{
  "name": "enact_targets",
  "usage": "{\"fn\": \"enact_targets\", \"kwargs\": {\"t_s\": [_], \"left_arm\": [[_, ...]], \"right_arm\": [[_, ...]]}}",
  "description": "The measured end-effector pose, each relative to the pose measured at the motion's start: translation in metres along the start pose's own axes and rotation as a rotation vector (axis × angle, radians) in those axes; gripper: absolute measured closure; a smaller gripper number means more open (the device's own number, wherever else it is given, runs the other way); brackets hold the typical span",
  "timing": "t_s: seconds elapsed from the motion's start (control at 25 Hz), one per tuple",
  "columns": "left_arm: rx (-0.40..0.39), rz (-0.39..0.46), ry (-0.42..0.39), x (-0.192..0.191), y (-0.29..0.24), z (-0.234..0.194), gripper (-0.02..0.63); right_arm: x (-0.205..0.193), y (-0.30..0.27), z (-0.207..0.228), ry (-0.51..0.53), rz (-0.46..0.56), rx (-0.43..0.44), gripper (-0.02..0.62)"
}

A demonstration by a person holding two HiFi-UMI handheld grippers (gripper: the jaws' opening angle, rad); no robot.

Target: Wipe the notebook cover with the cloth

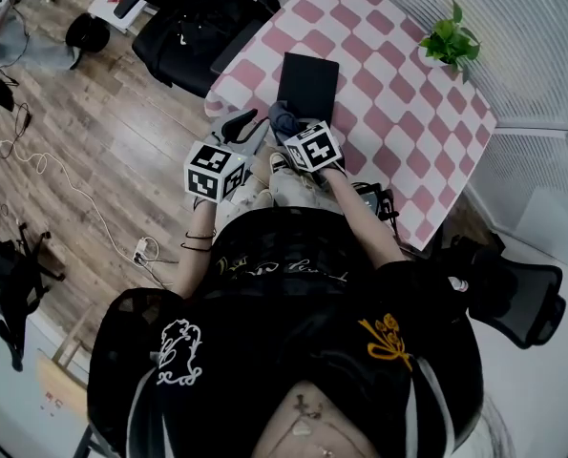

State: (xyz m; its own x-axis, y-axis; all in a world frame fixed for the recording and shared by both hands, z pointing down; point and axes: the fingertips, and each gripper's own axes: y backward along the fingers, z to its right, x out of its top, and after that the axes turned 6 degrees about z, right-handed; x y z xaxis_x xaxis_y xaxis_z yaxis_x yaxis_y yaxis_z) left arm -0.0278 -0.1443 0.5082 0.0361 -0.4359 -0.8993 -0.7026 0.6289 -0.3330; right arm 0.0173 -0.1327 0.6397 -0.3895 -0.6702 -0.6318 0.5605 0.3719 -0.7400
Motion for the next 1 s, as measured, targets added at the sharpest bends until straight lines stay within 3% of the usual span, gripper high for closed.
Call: {"fn": "enact_targets", "kwargs": {"t_s": [0.2,0.44,0.68,1.0], "left_arm": [[-0.021,-0.010,-0.005,-0.001,-0.003,0.008,0.487],[-0.044,-0.015,-0.028,0.007,-0.015,0.008,0.487],[-0.066,-0.014,-0.053,0.021,-0.029,0.011,0.487],[-0.072,-0.036,-0.066,0.021,-0.038,0.012,0.486]], "right_arm": [[0.007,0.014,0.014,-0.029,0.000,0.008,0.483],[0.052,0.035,0.088,-0.100,0.101,-0.112,0.483],[0.076,0.024,0.146,-0.116,0.089,-0.178,0.483],[0.078,-0.012,0.179,-0.113,0.006,-0.191,0.483]]}}
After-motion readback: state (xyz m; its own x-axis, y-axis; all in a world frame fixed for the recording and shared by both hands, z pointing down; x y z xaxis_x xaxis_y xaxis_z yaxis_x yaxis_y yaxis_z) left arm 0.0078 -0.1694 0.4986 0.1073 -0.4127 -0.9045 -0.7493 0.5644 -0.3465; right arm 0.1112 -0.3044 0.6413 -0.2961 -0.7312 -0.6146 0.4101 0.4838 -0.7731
